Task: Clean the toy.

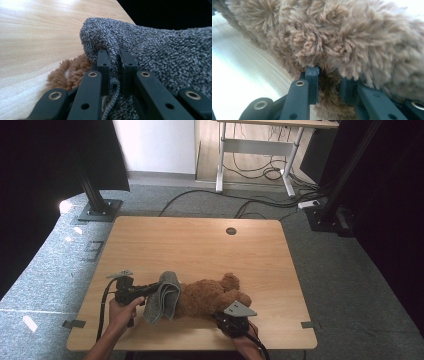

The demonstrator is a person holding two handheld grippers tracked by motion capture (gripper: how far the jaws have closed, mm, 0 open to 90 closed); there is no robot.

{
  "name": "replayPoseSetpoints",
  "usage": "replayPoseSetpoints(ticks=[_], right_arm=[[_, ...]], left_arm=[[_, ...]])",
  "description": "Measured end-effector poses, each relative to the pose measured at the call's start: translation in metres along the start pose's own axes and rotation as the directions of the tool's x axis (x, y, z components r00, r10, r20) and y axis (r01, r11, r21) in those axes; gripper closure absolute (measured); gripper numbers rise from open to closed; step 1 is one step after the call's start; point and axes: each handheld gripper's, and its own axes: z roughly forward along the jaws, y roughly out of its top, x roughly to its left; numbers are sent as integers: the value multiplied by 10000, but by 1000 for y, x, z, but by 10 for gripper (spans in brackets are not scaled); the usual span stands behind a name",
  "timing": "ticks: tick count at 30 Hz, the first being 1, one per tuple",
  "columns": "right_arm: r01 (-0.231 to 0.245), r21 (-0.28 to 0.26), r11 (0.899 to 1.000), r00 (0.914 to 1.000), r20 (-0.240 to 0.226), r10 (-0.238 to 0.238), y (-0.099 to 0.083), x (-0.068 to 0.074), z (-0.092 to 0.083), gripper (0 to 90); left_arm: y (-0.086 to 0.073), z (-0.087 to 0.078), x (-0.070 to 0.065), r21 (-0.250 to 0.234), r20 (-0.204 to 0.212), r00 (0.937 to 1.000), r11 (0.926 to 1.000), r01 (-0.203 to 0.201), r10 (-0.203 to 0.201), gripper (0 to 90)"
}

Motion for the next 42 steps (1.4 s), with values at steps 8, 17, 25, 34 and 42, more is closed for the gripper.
replayPoseSetpoints(ticks=[8, 17, 25, 34, 42], right_arm=[[243, -82, 9997, 9992, 335, -240, 0, 4, 6, 742], [106, -103, 9999, 9997, 208, -104, 2, 0, 8, 744], [199, -61, 9998, 9996, 192, -198, -1, 1, 3, 743], [59, -56, 10000, 9998, 179, -58, 1, 0, 7, 743], [-172, -113, 9998, 9997, 184, 174, 6, -1, 13, 739]], left_arm=[[1, 12, 4, -283, -273, 9996, 9996, 90, -97, 807], [7, 11, 6, -80, -476, 9986, 9997, -226, 222, 808], [4, -11, 9, 114, -1163, 9907, 9975, -694, 702, 808], [26, 9, -54, -546, 1024, 9811, 9858, -1590, 1639, 809], [26, 78, -112, 266, 1951, 9498, 9667, -2545, 2447, 808]])
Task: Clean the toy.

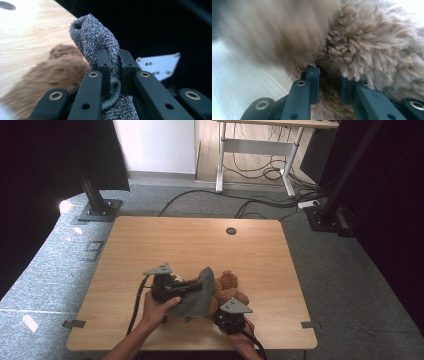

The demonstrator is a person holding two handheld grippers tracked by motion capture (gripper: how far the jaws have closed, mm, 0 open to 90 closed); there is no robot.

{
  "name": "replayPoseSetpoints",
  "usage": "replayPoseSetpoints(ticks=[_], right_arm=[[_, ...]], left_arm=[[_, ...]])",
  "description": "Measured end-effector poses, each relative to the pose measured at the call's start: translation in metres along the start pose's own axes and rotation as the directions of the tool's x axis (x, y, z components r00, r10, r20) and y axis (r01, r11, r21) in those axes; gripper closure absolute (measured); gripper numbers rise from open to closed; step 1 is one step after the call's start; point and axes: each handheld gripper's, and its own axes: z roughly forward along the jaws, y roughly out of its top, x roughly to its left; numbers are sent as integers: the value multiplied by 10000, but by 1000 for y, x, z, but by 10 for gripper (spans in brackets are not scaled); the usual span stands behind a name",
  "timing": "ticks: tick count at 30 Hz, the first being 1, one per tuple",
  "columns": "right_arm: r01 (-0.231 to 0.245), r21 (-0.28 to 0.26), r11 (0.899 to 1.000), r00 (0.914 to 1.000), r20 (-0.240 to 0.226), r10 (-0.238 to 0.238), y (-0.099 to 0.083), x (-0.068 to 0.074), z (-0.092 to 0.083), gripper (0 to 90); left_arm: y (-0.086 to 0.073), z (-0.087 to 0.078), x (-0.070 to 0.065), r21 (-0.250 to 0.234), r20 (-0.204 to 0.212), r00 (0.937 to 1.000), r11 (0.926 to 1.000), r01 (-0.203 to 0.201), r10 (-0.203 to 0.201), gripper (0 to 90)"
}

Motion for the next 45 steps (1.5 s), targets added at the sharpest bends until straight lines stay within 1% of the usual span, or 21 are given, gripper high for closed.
replayPoseSetpoints(ticks=[2, 4, 5, 7, 9, 11, 13, 15, 16, 21, 27, 29, 30, 32, 33, 35, 38, 39, 43, 44, 45], right_arm=[[-130, 8, 9999, 9999, 10, 130, 1, -2, 1, 739], [-202, 5, 9998, 9998, 22, 202, 1, -3, 1, 739], [-212, 1, 9998, 9998, 19, 212, 0, -3, 1, 739], [-174, -1, 9998, 9998, 50, 174, 1, -3, 1, 739], [-122, -4, 9999, 9998, 180, 123, 1, -1, 2, 740], [-178, -14, 9998, 9995, 247, 179, 1, -1, 2, 740], [-181, -2, 9998, 9995, 256, 181, 1, -1, 3, 740], [-118, 2, 9999, 9996, 246, 118, 1, 1, 3, 740], [-108, 18, 9999, 9996, 244, 108, 2, 1, 4, 740], [-187, 21, 9998, 9995, 238, 186, 2, 1, 5, 741], [-252, -40, 9997, 9994, 255, 253, 2, 0, 5, 743], [-287, -70, 9996, 9992, 279, 289, 2, 0, 5, 743], [-295, -90, 9995, 9991, 296, 298, 3, -1, 6, 744], [-324, -101, 9994, 9989, 322, 327, 3, -2, 6, 745], [-359, -110, 9993, 9988, 343, 363, 3, -2, 6, 745], [-405, -128, 9991, 9985, 350, 410, 4, -3, 7, 745], [-441, -125, 9989, 9983, 387, 445, 4, -4, 8, 745], [-445, -123, 9989, 9982, 402, 449, 5, -4, 9, 745], [-510, -143, 9986, 9978, 428, 516, 6, -6, 11, 745], [-551, -141, 9984, 9975, 432, 557, 6, -6, 11, 745], [-573, -144, 9983, 9974, 438, 579, 6, -7, 12, 745]], left_arm=[[-3, 11, 3, 324, -608, 9981, 9995, 3, 17, 808], [-6, 10, 10, 436, -1050, 9944, 9989, 148, -102, 808], [-7, 7, 14, 433, -1242, 9922, 9989, 197, -142, 807], [-11, -2, 20, 318, -1466, 9887, 9989, 347, -297, 807], [-15, -13, 25, 288, -1781, 9838, 9992, 279, -224, 808], [-22, -25, 30, 228, -2034, 9788, 9994, 270, -218, 808], [-29, -37, 37, 73, -2155, 9757, 9990, 435, -409, 808], [-35, -49, 45, -123, -1977, 9772, 9970, 770, -779, 808], [-37, -54, 47, -193, -1914, 9777, 9963, 841, -863, 807], [-42, -70, 46, -386, -2086, 9754, 9972, 643, -710, 806], [-41, -78, 49, -562, -2206, 9727, 9965, 614, -723, 804], [-41, -83, 49, -647, -2396, 9688, 9967, 499, -641, 803], [-40, -86, 50, -697, -2531, 9656, 9966, 435, -598, 803], [-40, -94, 52, -788, -2896, 9557, 9964, 318, -534, 804], [-40, -97, 53, -800, -2996, 9525, 9963, 320, -547, 804], [-41, -103, 56, -819, -3247, 9440, 9961, 333, -583, 805], [-42, -109, 60, -897, -3514, 9340, 9954, 345, -640, 806], [-41, -110, 60, -931, -3566, 9320, 9951, 333, -645, 806], [-38, -110, 59, -1001, -3526, 9336, 9945, 301, -637, 807], [-37, -109, 57, -1014, -3473, 9358, 9945, 270, -608, 807], [-35, -108, 55, -1033, -3378, 9394, 9944, 242, -580, 808]])
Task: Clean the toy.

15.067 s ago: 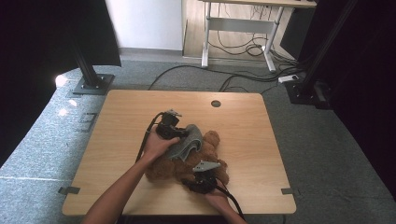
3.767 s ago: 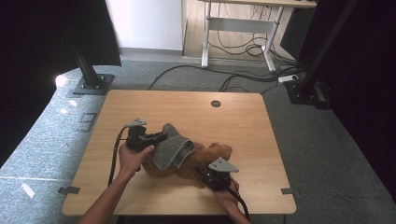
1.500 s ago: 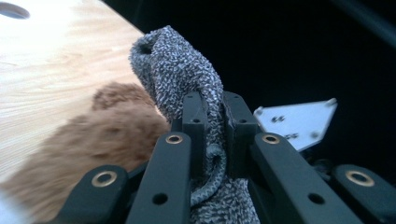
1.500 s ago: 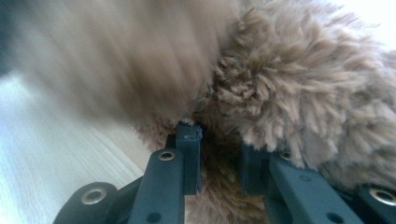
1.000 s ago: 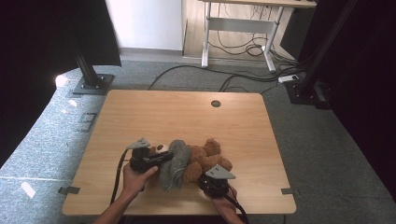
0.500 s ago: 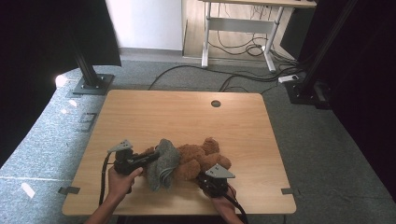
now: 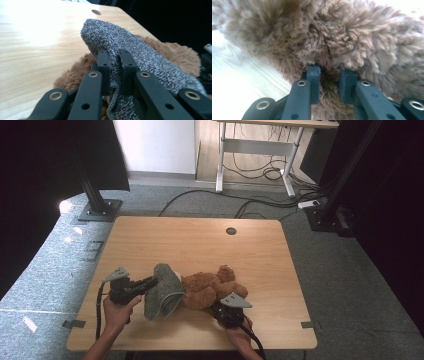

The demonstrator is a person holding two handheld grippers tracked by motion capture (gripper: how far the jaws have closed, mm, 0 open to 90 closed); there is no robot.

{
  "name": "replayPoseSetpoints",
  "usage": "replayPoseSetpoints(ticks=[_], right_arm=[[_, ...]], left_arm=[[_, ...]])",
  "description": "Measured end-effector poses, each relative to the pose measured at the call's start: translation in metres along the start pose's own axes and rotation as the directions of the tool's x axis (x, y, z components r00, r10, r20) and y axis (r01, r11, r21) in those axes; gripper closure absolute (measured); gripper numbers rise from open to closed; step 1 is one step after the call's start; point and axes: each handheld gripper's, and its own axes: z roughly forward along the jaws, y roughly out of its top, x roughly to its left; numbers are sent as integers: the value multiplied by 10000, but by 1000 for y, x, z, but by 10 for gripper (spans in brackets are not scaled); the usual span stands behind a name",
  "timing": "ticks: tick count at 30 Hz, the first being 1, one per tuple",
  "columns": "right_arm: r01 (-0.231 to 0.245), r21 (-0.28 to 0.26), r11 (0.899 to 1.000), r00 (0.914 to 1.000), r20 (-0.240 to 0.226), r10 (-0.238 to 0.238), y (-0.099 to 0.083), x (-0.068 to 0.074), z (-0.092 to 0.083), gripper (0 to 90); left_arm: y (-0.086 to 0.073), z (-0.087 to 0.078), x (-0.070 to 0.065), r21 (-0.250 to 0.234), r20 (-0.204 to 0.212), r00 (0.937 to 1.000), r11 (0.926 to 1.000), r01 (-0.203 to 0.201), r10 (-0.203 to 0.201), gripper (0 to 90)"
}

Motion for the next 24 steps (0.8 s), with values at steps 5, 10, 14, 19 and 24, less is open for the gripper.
replayPoseSetpoints(ticks=[5, 10, 14, 19, 24], right_arm=[[-48, -12, 10000, 10000, 33, 48, 0, 0, 1, 746], [-44, -18, 10000, 10000, 63, 44, 1, 0, 2, 746], [-37, -29, 10000, 10000, 45, 37, 1, 0, 2, 745], [-129, -13, 9999, 9999, 53, 129, 0, -2, 1, 745], [-199, 55, 9998, 9998, 64, 199, 1, -4, 2, 745]], left_arm=[[9, 11, -19, -82, 837, 9964, 9999, -134, 140, 808], [20, 40, -50, 93, 1544, 9863, 9982, -599, 578, 808], [25, 71, -74, 535, 1668, 9792, 9906, -1259, 1154, 807], [28, 100, -90, 967, 1695, 9760, 9832, -1547, 1369, 807], [32, 110, -102, 1033, 1936, 9678, 9776, -1832, 1609, 807]])
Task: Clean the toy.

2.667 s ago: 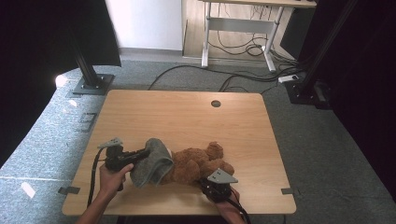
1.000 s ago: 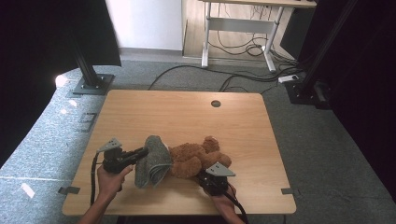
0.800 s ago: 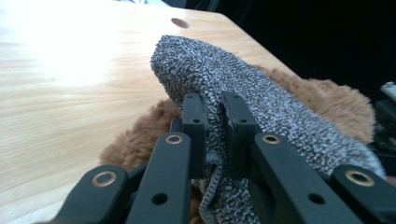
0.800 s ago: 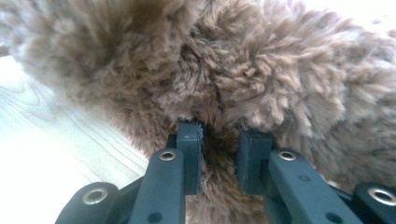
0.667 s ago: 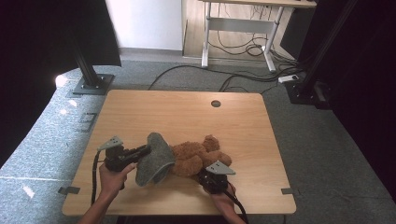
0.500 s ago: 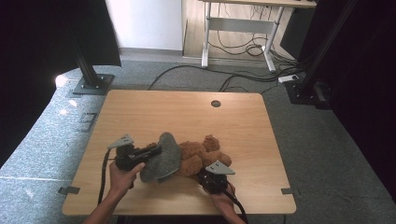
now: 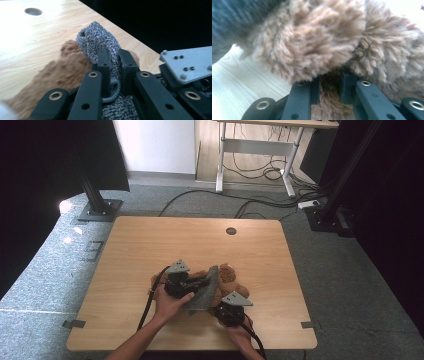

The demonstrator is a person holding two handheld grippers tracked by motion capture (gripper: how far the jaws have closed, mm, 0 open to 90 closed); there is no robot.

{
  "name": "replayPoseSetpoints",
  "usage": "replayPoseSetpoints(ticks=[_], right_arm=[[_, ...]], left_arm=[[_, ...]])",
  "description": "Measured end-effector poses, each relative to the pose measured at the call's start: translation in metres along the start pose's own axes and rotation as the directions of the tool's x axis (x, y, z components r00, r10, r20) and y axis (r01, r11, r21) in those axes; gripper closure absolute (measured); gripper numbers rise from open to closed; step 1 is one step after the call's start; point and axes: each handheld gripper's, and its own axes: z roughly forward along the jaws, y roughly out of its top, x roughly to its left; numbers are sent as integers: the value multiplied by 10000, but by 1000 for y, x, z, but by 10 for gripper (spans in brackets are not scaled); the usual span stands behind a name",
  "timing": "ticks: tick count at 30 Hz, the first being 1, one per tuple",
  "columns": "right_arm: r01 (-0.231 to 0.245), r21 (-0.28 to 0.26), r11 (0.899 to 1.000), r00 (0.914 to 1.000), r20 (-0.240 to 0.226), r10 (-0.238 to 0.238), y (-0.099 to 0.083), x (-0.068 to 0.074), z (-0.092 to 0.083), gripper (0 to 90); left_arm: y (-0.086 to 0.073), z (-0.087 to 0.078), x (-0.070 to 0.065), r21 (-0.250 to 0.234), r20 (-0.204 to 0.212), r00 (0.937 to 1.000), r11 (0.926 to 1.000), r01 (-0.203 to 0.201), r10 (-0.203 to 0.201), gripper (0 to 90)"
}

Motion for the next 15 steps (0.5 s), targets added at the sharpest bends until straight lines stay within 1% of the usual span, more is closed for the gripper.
replayPoseSetpoints(ticks=[2, 4, 5, 7, 9, 10, 12, 15], right_arm=[[33, -18, 10000, 10000, 20, -33, 0, 1, 0, 745], [88, -46, 10000, 10000, 29, -88, 0, 2, 1, 744], [118, -28, 9999, 9999, 28, -118, 0, 2, 1, 744], [111, -21, 9999, 9999, 30, -111, 0, 2, 1, 743], [86, -9, 10000, 10000, 5, -86, 0, 1, 1, 743], [85, -8, 10000, 10000, -3, -85, -1, 1, 1, 743], [84, -12, 10000, 10000, -40, -84, -1, 0, 0, 743], [140, -29, 9999, 9999, -45, -140, -1, 1, 0, 743]], left_arm=[[2, 4, -3, 7, 246, 9997, 10000, 30, -30, 807], [3, 10, -7, 168, 382, 9992, 9998, -80, 74, 806], [4, 14, -9, 268, 337, 9993, 9995, -143, 134, 806], [4, 21, -11, 676, -13, 9999, 9976, -171, 173, 806], [3, 24, -6, 970, -174, 9998, 9953, -18, 35, 806], [3, 23, -2, 1008, -213, 9997, 9948, 108, -87, 805], [2, 18, 6, 960, -239, 9988, 9944, 452, -431, 804], [-3, 4, 15, 757, -398, 9970, 9948, 686, -657, 805]])
